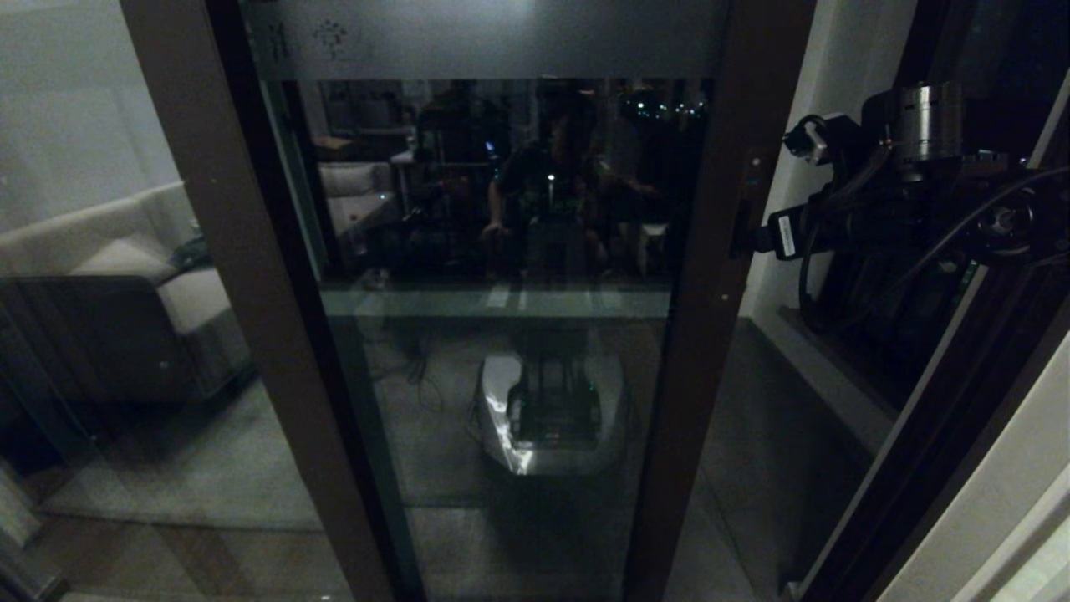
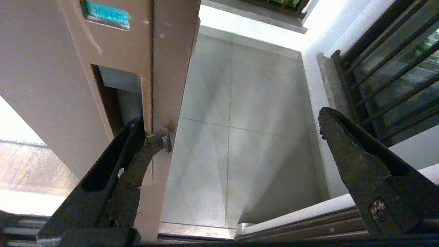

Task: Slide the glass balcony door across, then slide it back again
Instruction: Close the slid door

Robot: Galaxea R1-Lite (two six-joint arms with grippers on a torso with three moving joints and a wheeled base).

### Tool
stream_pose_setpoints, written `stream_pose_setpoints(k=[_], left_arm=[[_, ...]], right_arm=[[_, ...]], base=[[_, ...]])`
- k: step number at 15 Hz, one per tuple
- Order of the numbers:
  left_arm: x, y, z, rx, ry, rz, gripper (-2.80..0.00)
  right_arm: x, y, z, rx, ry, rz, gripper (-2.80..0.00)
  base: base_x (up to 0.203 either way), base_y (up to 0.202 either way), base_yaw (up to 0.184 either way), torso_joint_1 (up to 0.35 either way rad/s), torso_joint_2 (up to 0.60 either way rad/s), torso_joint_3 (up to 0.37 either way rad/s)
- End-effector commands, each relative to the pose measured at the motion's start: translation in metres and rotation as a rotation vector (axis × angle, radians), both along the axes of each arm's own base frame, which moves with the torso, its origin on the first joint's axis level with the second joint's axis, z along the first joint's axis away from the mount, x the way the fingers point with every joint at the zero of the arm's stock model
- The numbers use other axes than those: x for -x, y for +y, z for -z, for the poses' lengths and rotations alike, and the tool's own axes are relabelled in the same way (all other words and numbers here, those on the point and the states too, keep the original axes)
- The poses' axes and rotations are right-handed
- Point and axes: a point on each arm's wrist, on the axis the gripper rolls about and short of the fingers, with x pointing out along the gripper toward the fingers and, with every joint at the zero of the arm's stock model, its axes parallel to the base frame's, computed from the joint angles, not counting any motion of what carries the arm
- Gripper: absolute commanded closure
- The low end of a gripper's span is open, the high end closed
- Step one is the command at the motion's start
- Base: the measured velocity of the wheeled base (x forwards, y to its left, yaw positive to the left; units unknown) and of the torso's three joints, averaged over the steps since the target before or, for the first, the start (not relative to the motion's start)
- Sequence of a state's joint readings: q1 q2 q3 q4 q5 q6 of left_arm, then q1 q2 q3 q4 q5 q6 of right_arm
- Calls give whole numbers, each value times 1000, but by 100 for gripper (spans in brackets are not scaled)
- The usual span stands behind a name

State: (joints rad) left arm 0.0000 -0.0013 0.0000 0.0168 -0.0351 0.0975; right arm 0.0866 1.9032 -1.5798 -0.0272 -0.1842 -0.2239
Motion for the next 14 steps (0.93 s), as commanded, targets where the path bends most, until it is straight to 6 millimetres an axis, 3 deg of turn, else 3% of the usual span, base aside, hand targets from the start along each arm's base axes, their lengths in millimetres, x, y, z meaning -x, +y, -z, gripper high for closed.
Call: stream_pose_setpoints(k=[1,14], left_arm=[[0,0,0,-1,1,0,0],[0,0,0,-1,1,0,0]], right_arm=[[0,-3,0,10,-1,13,-280],[-1,-15,2,22,8,39,-280]], base=[[0,0,0,0,0,0],[0,0,0,0,0,0]])
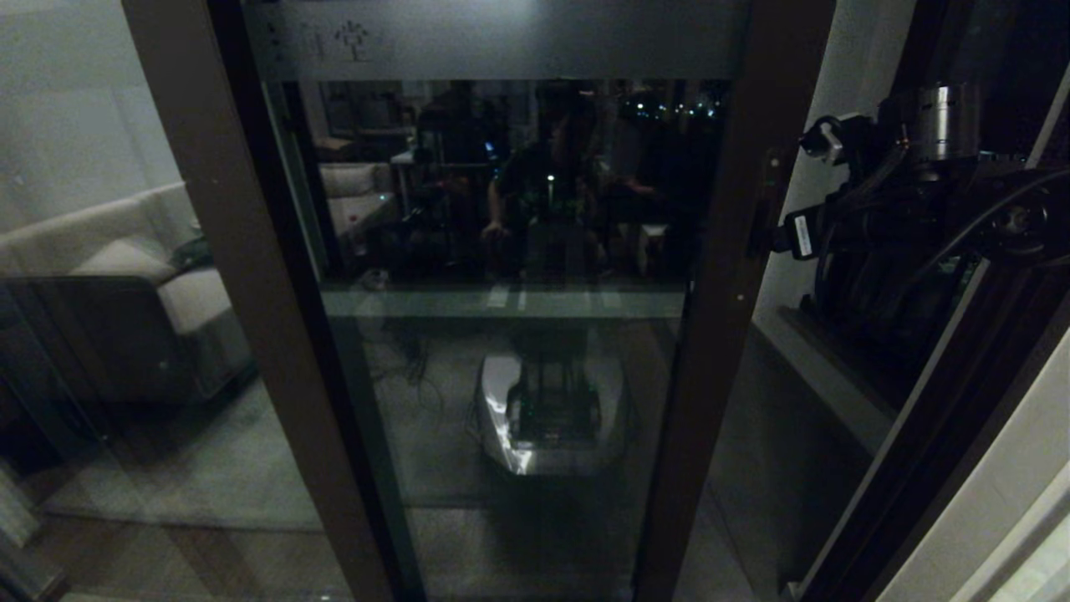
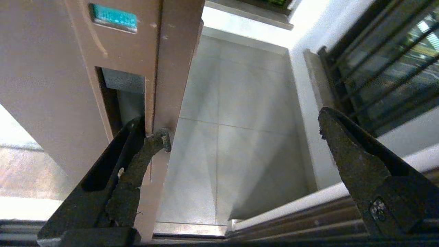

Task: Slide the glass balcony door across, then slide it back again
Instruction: Close the slid door

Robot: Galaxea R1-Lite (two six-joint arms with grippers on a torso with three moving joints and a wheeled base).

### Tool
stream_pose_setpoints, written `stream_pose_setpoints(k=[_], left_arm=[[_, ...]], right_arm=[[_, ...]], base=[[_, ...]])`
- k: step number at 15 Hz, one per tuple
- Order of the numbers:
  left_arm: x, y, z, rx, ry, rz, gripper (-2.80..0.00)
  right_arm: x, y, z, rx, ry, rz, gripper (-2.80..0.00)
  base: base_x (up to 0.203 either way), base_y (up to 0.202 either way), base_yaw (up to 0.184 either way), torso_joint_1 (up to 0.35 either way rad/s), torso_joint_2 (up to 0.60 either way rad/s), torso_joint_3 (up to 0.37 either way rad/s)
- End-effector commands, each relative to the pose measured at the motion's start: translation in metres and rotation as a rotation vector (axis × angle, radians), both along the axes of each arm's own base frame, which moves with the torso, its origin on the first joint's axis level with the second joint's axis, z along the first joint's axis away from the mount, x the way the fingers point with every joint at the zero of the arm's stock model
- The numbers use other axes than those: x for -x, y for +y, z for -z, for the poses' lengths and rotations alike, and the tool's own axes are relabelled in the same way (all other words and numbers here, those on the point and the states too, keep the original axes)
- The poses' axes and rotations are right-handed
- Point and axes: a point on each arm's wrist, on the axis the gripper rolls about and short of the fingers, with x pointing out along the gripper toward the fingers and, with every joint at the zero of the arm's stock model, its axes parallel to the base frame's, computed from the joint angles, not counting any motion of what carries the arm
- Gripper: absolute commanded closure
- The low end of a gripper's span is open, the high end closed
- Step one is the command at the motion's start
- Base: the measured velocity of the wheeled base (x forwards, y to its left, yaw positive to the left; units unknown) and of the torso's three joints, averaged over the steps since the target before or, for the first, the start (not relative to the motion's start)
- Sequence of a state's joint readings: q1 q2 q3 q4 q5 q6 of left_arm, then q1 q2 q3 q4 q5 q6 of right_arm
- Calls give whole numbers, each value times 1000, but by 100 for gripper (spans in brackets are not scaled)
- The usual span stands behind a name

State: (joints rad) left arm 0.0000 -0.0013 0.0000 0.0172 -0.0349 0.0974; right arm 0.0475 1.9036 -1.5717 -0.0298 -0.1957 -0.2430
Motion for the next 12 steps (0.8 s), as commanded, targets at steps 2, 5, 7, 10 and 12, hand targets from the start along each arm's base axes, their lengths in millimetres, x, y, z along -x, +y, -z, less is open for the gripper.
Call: stream_pose_setpoints(k=[2,5,7,10,12], left_arm=[[0,0,0,-1,2,0,0],[0,0,0,-1,1,0,0],[0,0,0,-1,1,0,0],[0,0,0,-1,1,0,0],[0,0,0,-1,1,0,0]], right_arm=[[0,-1,0,0,0,-2,-280],[-1,-6,2,19,8,8,-280],[-3,-9,4,21,14,16,-280],[-7,-25,8,42,26,60,-280],[-9,-28,10,43,29,67,-280]], base=[[0,0,0,0,0,0],[0,0,0,0,0,0],[0,0,0,0,0,0],[0,0,0,0,0,0],[0,0,0,0,0,0]])
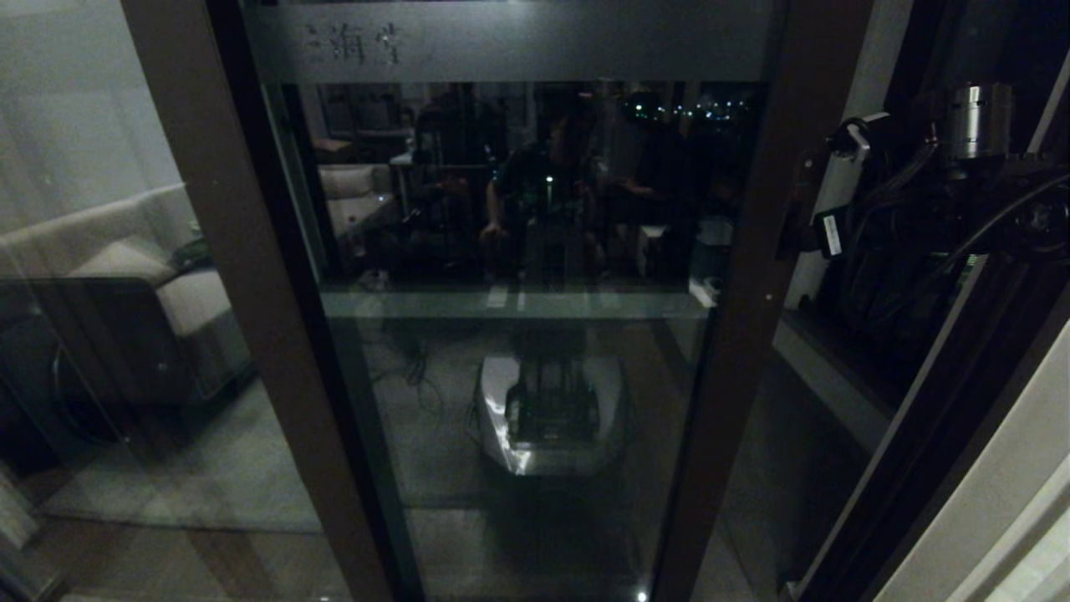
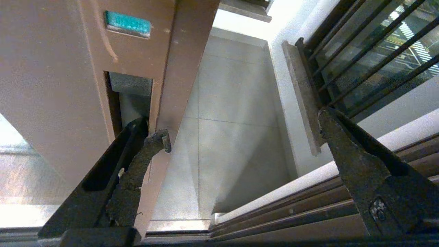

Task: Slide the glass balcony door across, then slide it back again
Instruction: Close the slid door

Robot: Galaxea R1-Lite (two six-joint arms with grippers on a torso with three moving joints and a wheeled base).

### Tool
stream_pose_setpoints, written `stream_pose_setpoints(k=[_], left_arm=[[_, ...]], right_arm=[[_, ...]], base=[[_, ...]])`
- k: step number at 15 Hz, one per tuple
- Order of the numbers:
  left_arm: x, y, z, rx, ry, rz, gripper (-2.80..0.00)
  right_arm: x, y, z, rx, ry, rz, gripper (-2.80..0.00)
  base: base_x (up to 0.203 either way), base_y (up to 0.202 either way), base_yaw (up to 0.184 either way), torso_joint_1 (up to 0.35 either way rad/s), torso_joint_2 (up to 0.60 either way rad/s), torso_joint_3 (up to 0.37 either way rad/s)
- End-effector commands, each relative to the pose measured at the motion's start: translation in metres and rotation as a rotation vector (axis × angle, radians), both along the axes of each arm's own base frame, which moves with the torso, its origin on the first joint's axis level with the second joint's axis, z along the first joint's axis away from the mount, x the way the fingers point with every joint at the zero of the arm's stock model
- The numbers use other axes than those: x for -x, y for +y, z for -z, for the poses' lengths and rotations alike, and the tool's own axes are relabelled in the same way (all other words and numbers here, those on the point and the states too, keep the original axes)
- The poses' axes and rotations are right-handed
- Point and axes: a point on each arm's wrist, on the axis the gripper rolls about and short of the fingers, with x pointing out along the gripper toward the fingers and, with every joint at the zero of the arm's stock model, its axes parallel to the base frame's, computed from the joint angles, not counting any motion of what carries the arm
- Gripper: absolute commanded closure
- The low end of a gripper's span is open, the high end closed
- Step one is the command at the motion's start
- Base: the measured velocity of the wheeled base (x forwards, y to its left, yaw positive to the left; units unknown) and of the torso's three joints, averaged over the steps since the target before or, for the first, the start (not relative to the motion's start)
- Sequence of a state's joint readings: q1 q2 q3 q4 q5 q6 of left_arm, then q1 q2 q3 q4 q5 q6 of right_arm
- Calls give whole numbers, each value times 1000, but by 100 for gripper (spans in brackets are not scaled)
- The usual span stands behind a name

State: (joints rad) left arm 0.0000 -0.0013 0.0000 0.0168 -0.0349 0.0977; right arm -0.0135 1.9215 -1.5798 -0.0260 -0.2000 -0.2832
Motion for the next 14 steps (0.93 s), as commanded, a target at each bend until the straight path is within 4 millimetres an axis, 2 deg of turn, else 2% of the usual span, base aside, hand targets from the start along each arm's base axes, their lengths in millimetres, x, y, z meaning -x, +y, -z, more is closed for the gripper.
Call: stream_pose_setpoints(k=[1,9,14], left_arm=[[0,0,0,-1,1,0,0],[0,0,0,-1,1,0,0],[0,0,0,-1,2,0,0]], right_arm=[[-4,-5,5,5,9,17,-280],[-7,-15,9,6,17,41,-280],[5,-11,-5,-2,-13,25,-280]], base=[[0,0,0,0,0,0],[0,0,0,0,0,0],[0,0,0,0,0,0]])
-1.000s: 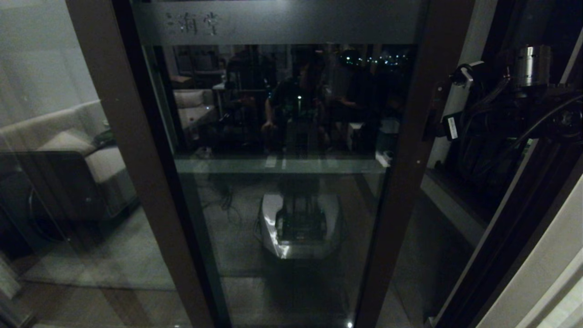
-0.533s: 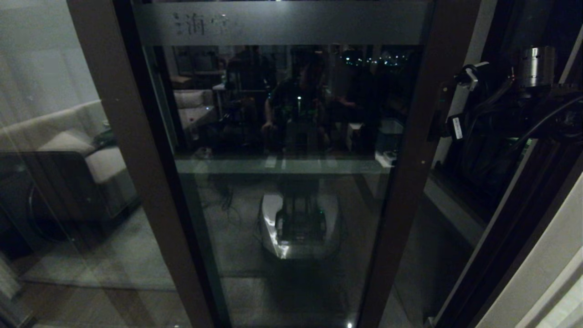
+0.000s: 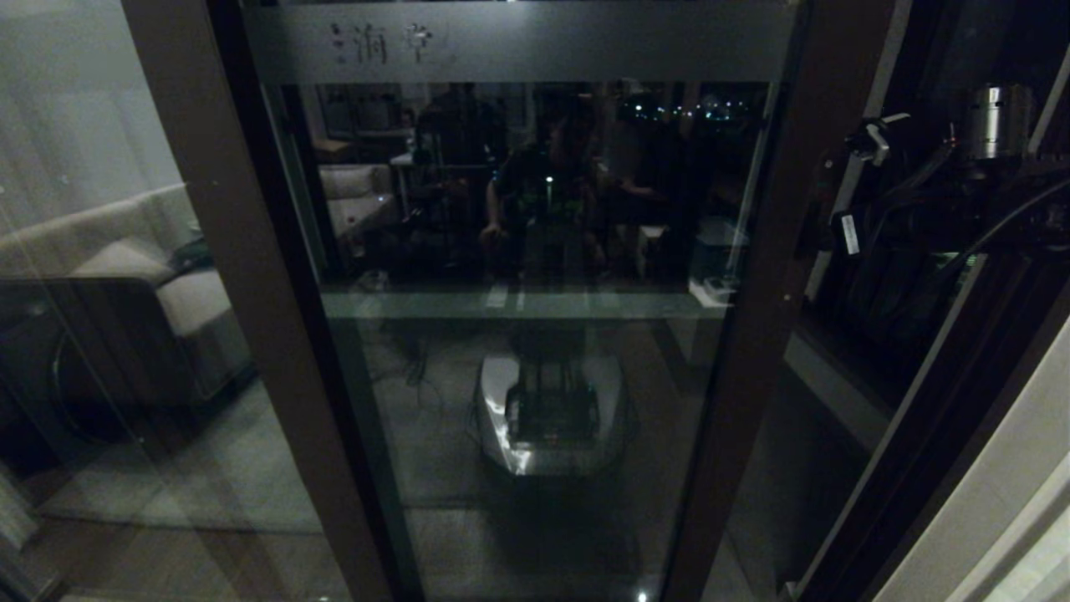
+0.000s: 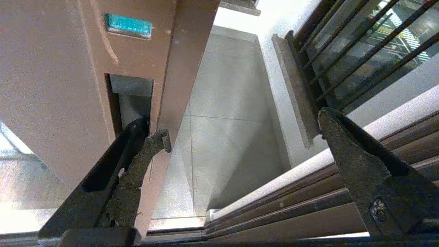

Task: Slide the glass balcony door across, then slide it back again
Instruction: Close the slid door

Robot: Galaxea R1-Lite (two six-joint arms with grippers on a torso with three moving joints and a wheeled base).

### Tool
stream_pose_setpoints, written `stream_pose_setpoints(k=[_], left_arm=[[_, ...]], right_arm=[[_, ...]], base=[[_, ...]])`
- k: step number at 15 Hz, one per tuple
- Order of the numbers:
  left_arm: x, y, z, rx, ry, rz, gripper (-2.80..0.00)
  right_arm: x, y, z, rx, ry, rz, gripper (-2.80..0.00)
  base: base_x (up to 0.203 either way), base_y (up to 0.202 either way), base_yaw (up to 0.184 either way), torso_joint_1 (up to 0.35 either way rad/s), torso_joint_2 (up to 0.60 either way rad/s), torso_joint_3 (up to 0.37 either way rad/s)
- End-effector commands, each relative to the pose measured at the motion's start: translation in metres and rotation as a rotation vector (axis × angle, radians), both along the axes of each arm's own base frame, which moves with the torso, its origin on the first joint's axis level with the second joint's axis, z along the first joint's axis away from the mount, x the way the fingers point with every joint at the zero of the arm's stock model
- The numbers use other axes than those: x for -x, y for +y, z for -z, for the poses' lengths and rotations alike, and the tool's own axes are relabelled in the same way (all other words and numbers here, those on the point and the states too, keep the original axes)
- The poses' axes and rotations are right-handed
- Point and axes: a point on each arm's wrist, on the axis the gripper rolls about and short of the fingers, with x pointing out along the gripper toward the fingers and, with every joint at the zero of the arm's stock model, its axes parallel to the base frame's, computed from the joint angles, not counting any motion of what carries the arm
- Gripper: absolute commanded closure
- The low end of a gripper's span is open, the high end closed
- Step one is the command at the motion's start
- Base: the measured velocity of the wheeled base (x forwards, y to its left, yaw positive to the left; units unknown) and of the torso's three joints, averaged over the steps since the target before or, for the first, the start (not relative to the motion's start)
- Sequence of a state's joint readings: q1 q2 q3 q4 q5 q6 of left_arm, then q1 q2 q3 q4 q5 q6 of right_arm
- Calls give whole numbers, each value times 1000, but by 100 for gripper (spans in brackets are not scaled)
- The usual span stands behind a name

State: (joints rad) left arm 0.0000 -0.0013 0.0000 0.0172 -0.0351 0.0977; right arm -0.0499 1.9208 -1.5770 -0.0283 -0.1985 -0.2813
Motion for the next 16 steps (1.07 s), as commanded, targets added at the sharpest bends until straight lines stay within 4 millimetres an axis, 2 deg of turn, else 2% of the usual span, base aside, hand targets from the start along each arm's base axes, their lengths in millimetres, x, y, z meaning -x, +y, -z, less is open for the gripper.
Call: stream_pose_setpoints(k=[1,9,16], left_arm=[[0,0,0,-1,1,0,0],[0,0,0,-1,1,0,0],[0,0,0,-1,1,0,0]], right_arm=[[7,5,-8,-2,-20,-16,-280],[17,12,-14,-11,-29,-58,-280],[11,11,-8,-5,-13,-52,-280]], base=[[0,0,0,0,0,0],[0,0,0,0,0,0],[0,0,0,0,0,0]])
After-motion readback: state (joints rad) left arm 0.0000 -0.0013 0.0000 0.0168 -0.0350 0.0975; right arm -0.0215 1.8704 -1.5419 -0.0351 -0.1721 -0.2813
